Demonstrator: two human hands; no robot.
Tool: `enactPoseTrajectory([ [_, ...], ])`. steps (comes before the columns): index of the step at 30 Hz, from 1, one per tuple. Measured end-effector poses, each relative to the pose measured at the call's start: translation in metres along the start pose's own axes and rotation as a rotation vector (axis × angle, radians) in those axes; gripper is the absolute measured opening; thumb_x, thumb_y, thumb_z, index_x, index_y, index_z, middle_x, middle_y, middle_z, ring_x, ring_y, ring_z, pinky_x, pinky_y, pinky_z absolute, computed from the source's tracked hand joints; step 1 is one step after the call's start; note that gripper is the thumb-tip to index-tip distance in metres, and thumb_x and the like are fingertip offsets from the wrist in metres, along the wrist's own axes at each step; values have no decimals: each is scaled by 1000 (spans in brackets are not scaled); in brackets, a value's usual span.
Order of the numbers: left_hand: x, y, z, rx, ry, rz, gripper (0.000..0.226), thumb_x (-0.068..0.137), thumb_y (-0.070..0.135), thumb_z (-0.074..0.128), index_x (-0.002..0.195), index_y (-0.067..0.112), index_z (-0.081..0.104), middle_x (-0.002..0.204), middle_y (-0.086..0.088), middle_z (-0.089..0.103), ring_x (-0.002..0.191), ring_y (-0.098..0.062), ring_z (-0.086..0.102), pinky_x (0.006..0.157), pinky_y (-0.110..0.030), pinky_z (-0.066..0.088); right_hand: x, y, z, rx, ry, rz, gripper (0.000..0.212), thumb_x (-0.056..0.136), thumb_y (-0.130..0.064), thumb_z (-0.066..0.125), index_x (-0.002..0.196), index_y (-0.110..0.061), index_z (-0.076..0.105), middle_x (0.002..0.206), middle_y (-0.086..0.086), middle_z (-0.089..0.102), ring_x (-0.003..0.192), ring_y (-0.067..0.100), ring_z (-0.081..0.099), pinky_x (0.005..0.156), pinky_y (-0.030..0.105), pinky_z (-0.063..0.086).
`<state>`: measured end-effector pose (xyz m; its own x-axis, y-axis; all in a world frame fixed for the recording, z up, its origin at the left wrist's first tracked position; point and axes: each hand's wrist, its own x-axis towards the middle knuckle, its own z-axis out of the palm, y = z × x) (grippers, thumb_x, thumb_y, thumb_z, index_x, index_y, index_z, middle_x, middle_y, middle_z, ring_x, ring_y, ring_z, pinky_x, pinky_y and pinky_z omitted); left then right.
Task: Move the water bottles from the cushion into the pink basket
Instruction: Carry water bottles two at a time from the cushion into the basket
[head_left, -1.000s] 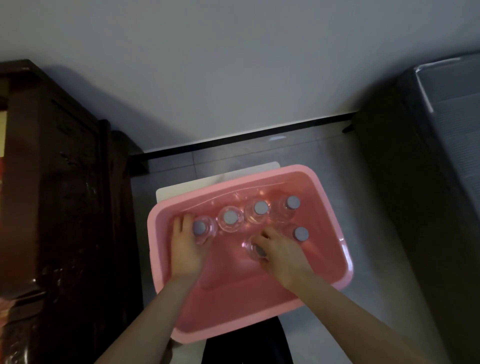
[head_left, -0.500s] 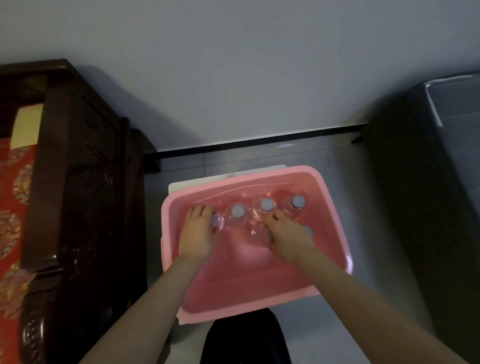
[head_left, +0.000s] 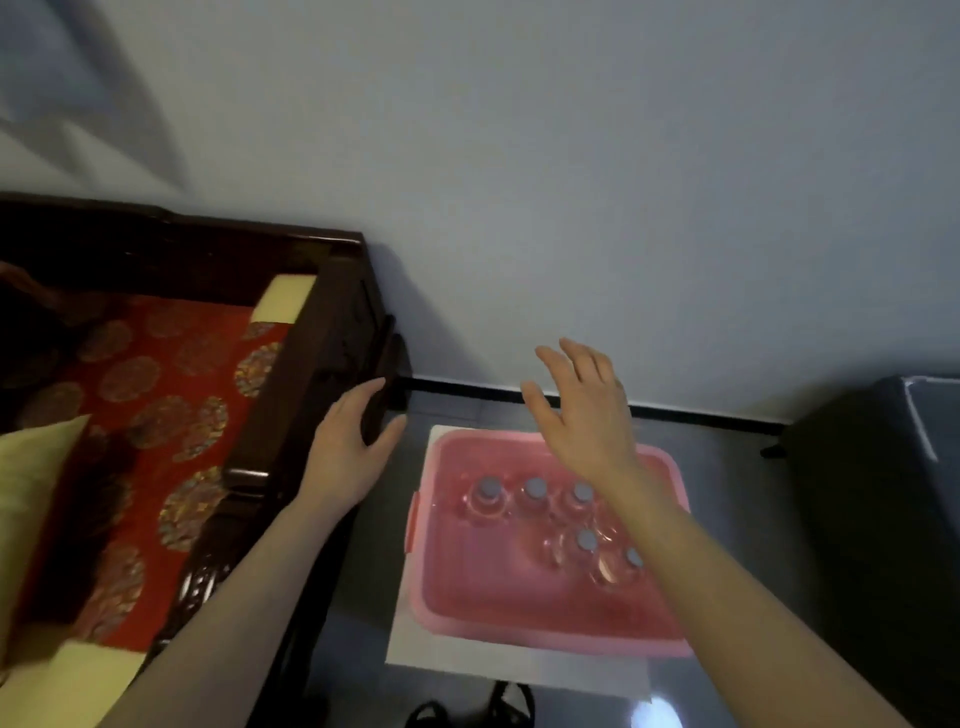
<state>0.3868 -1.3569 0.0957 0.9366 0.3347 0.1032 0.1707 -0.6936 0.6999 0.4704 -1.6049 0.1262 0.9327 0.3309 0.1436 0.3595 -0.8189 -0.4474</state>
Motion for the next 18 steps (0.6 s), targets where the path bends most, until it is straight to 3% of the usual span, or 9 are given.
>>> enactPoseTrajectory([
  [6,-51,-28,-154,22,244,-83,65,88,31,64,145,28,32,146,1,43,132,-18,42,107,-43,39,9,-120,-2,72,-42,-234,56,98,-50,34,147,-23,37,156,6,32,144,24,22,117,42,23],
  [10,-129,-69,-252,121,390,-170,72,88,40,61,148,36,21,154,7,30,140,-14,28,110,-37,30,-9,-220,14,132,-111,-387,57,97,-52,34,147,-25,35,156,3,30,146,22,20,118,42,23],
  [14,-230,-121,-333,267,494,-297,78,85,36,66,149,28,22,156,-1,26,144,-23,21,112,-50,26,-52,-317,41,157,-159,-555,56,97,-53,36,146,-26,37,155,1,32,145,22,21,118,44,24],
  [18,-330,-168,-395,315,554,-467,82,77,27,76,146,20,33,150,-12,37,137,-33,33,108,-52,32,-99,-399,72,153,-209,-635,57,95,-54,37,145,-27,38,156,0,31,145,19,20,117,44,26],
])
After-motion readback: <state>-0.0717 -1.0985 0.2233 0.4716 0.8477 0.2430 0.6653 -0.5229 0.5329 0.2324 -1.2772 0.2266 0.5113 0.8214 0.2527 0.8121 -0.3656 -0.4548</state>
